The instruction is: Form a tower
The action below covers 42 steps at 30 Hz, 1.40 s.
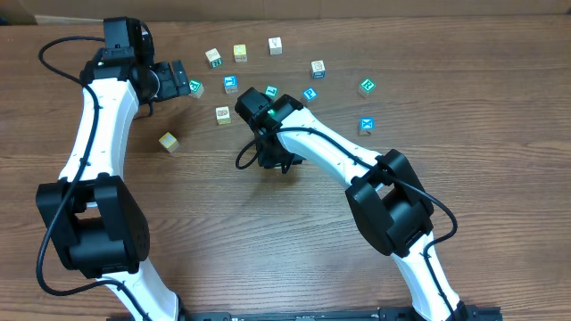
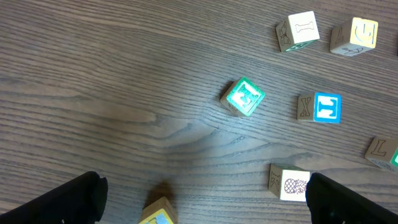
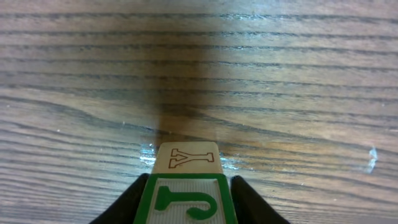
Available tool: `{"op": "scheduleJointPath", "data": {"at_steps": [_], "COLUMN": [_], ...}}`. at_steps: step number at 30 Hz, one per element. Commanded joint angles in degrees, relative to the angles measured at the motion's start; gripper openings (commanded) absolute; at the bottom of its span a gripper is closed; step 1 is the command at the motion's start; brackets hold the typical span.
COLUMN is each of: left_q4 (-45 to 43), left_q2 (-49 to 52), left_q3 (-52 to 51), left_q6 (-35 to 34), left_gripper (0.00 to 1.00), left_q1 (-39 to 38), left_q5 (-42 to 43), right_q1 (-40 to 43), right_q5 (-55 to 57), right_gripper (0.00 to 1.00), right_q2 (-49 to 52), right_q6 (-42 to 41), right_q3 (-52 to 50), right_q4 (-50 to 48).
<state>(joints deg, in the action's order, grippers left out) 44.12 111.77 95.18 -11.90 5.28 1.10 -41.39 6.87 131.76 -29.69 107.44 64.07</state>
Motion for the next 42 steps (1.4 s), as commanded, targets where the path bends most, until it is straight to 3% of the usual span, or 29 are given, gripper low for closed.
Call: {"op": "scheduleJointPath", "data": {"at_steps": [1,9,18,24,37,38,40,42], "left_q4": [-0.2,-0.2,-0.2,-0.2,-0.2,-0.2,-0.2,-0.2], "left_q2": [-1.6,-1.6,-1.6,-1.6,-1.6,-1.6,-1.6,-1.6], "left_q3": [0.0,0.0,0.0,0.0,0.0,0.0,0.0,0.0], "left_q6": [-0.5,-0.5,-0.5,-0.5,-0.5,-0.5,-0.5,-0.5], "left_gripper": [1.00,1.00,1.00,1.00,1.00,1.00,1.00,1.00], "left_q1": [-0.2,-0.2,-0.2,-0.2,-0.2,-0.2,-0.2,-0.2], "left_q5": [0.0,0.0,0.0,0.0,0.0,0.0,0.0,0.0], "right_q1": [0.0,0.0,0.3,0.3,0.3,0.3,0.3,0.3], "right_q5": [0.6,0.6,0.6,0.6,0.6,0.6,0.6,0.6], "right_gripper": [0.29,0.16,0.16,0.16,0.18,0.27,0.30,0.11], "right_q2": [0.5,0.5,0.5,0.5,0.5,0.5,0.5,0.5], "right_q6": [0.0,0.0,-0.1,-2.1,-5.5,-5.5,-5.5,-5.4], "right_q3": [-0.5,1.0,9.6,10.4,10.4,10.4,10.4,10.4], "right_q4": [-0.3,0.7,9.1,8.9,9.6,9.6,9.6,9.6]}}
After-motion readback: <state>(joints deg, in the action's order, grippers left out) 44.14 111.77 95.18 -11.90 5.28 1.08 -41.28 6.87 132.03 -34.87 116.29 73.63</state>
